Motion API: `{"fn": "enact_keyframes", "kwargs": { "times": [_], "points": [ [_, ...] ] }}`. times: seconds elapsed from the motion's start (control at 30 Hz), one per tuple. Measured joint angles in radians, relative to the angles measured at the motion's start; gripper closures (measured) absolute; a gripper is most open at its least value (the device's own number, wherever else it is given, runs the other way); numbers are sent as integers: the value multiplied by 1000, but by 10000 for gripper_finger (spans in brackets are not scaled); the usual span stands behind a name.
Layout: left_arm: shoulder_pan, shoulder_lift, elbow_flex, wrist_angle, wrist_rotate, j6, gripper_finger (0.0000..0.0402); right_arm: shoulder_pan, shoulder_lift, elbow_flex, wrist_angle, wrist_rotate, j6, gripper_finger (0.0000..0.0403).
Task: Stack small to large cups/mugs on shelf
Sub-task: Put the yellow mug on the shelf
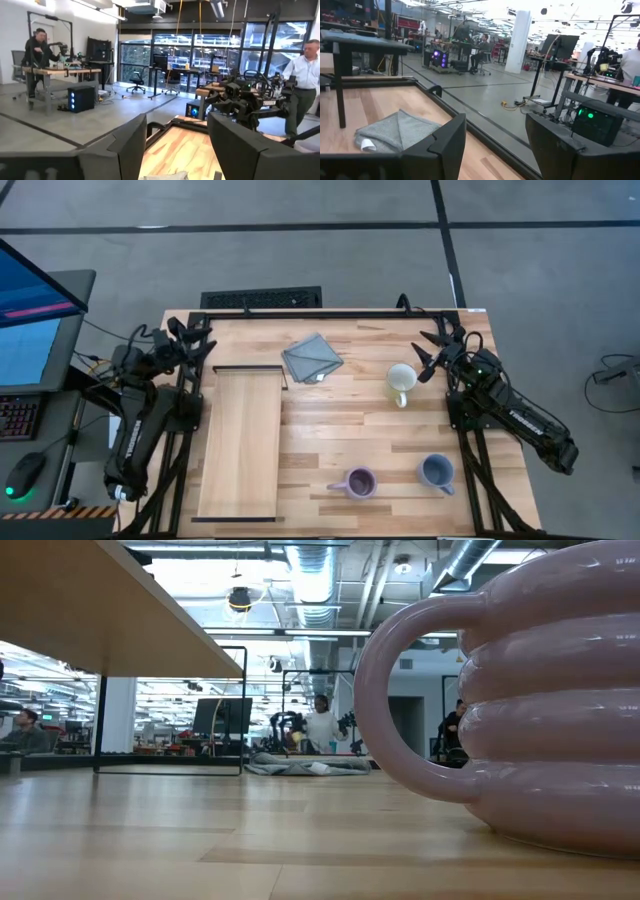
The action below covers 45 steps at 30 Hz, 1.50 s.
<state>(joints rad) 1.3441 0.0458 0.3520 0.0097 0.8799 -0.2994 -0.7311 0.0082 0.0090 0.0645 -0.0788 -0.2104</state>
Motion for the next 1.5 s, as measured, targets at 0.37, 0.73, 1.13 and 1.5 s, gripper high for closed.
{"fn": "enact_keyframes", "kwargs": {
  "times": [0.37, 0.73, 1.13, 1.5],
  "points": [
    [0, 38, 128, 2, -4, -14, 199, 0, 0, 0, 12, 0, 0, 173],
    [-188, 314, 148, 140, -16, -13, 199, 0, 0, 1, 77, 0, -8, 173],
    [-744, 587, 201, 149, -487, 270, 199, 0, 0, 1, 71, 0, -10, 173],
    [-899, 723, 339, -50, -612, 372, 199, 0, 0, 1, 40, 0, -7, 173]
  ]
}}
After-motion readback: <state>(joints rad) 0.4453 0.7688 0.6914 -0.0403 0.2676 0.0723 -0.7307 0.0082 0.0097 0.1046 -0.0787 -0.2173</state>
